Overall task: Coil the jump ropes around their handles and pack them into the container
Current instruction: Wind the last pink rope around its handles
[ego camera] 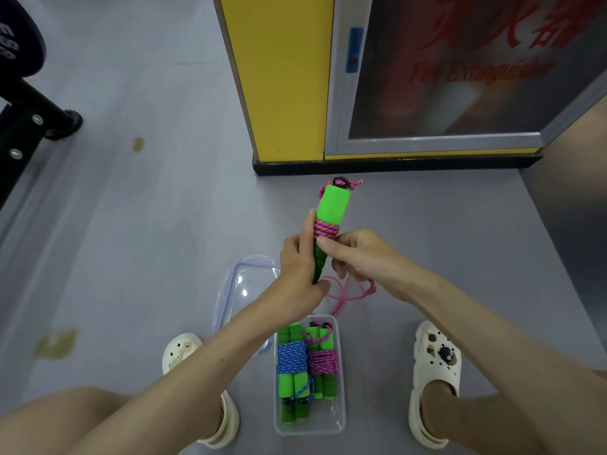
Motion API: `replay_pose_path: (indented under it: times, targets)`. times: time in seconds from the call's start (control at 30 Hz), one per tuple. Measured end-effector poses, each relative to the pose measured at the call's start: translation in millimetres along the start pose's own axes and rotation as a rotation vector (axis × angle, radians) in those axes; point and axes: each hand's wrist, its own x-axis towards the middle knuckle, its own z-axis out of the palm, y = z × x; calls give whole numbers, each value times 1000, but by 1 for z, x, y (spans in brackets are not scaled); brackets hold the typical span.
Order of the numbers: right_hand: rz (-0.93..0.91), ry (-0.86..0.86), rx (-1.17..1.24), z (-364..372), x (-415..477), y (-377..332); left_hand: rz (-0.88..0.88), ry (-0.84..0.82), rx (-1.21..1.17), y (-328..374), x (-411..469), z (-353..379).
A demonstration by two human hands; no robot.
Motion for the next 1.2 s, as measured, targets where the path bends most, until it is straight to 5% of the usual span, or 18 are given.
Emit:
replay_pose_path:
  times: [0.27,0.4,0.53,0.9,1.2]
  targets:
    - [-46,332,133,-6,5,-3,-55,-26,-399,17,-1,-15]
    - [-23,237,297,-10,7,-8,-201,23,-707,19,-2,-22]
    - [-29,118,378,-12,6,-9,-281,-138,-927,27,-7,-27]
    - [-63,95,66,-15,3,4,-331,126,-771,16,-3,-30]
    - [-137,247,-311,-19,10,15,-262,179,-629,20,-3,-25]
